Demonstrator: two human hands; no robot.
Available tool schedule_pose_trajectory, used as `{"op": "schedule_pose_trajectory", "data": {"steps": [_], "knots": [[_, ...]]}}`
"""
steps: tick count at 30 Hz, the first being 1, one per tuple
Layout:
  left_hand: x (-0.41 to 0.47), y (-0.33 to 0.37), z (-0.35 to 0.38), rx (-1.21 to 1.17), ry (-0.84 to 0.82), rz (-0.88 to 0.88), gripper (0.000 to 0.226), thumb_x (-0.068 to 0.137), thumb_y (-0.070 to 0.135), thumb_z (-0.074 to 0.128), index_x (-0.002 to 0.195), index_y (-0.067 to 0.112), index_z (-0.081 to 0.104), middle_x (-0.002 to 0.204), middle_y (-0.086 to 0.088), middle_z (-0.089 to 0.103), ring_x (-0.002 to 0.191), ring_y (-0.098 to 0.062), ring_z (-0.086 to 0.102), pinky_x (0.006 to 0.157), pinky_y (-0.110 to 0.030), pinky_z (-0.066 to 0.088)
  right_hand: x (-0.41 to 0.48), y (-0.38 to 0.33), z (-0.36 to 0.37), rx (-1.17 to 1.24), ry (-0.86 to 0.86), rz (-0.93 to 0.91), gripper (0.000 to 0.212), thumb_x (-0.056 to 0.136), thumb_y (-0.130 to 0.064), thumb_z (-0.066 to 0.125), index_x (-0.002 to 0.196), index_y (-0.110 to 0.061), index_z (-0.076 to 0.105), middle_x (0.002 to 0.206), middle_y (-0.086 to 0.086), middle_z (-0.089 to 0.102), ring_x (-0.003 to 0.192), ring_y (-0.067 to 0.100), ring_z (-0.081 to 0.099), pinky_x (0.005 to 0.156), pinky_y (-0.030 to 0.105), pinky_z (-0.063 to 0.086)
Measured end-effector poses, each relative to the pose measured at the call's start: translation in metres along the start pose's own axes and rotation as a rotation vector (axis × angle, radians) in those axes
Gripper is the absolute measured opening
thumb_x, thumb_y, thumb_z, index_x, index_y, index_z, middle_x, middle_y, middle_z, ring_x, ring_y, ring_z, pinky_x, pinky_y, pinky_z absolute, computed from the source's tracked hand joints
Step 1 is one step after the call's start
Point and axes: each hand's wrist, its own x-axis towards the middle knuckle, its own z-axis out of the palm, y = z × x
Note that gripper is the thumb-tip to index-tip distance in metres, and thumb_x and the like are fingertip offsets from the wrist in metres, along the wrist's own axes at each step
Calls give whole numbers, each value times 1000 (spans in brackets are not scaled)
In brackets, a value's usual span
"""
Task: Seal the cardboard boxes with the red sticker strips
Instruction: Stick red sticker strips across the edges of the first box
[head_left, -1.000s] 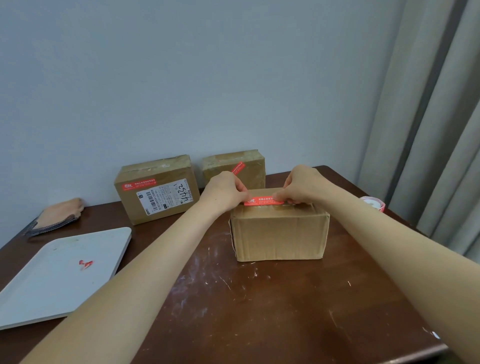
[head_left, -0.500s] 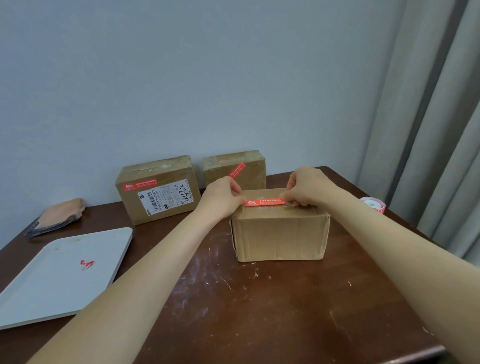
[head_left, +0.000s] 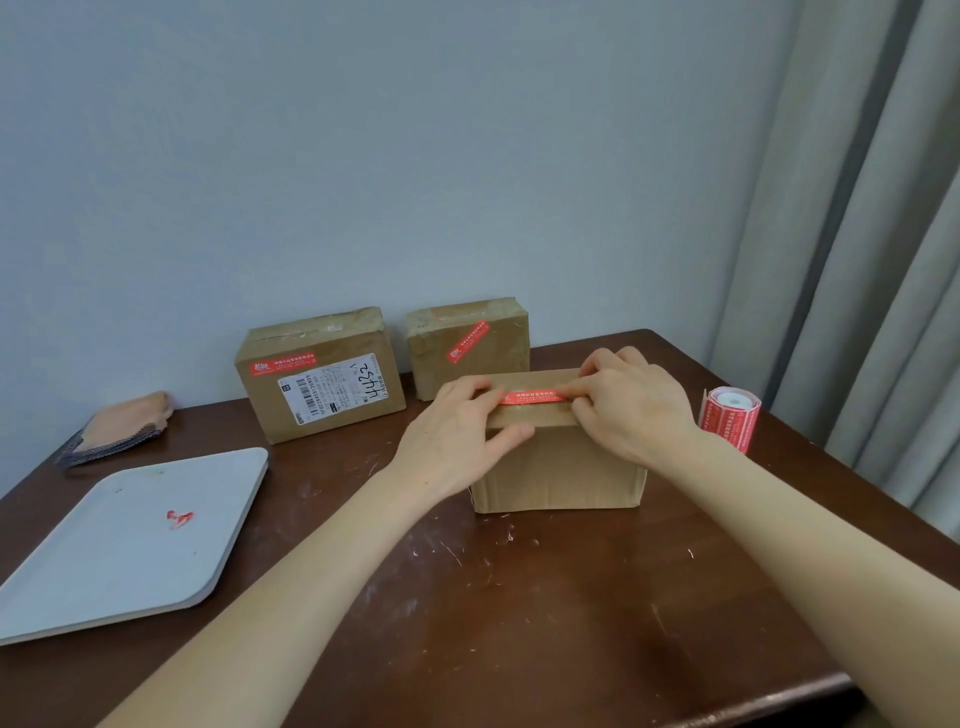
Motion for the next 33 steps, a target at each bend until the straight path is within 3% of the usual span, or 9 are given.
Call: {"op": "schedule_pose_trajectory", "data": {"steps": [5, 10, 16, 23, 29, 33], "knots": [[-3, -2, -2, 40, 56, 14, 64, 89, 56, 47, 142, 21, 39, 146, 5, 36, 135, -13, 28, 104, -32, 37, -1, -1, -4, -1, 7, -19, 40, 97, -29, 34, 129, -41, 55, 125, -4, 51, 113, 19, 43, 86, 32, 37], [-5, 0, 5, 69, 109, 114, 49, 89, 48, 52, 137, 39, 44, 135, 8, 42, 124, -13, 35, 94, -30, 44, -4, -7, 0, 7, -11, -94, 41, 98, -31, 33, 131, -49, 50, 119, -5, 48, 110, 18, 43, 85, 30, 38], [-7, -6, 0, 3, 117, 48, 49, 84, 49, 61, 129, 32, 55, 127, 12, 48, 118, -7, 44, 89, -25, 45, -1, 8, -10, 63, -50, -4, 34, 97, -27, 40, 115, -39, 67, 122, -8, 52, 114, 15, 45, 85, 34, 44], [-8, 0, 0, -37, 145, 29, 52, 84, 45, 63, 130, 24, 55, 128, 11, 47, 115, -8, 48, 89, -23, 42, -3, 4, -6, -1, -20, -18, 36, 98, -28, 37, 121, -41, 62, 119, -6, 51, 109, 17, 46, 75, 29, 38], [-9, -9, -2, 36, 160, 6, 59, 83, 49, 61, 133, 19, 52, 129, 9, 48, 119, -8, 45, 93, -24, 42, 1, 6, -10, -1, -43, -9, 35, 97, -28, 39, 118, -43, 64, 120, -6, 52, 110, 17, 46, 75, 30, 37], [-2, -5, -8, 126, 137, 11, 64, 81, 59, 57, 134, 25, 47, 129, 7, 46, 120, -10, 40, 85, -24, 42, 5, 4, -10, 22, -34, 12, 34, 97, -29, 39, 120, -36, 64, 122, -4, 51, 113, 19, 45, 80, 32, 42]]}}
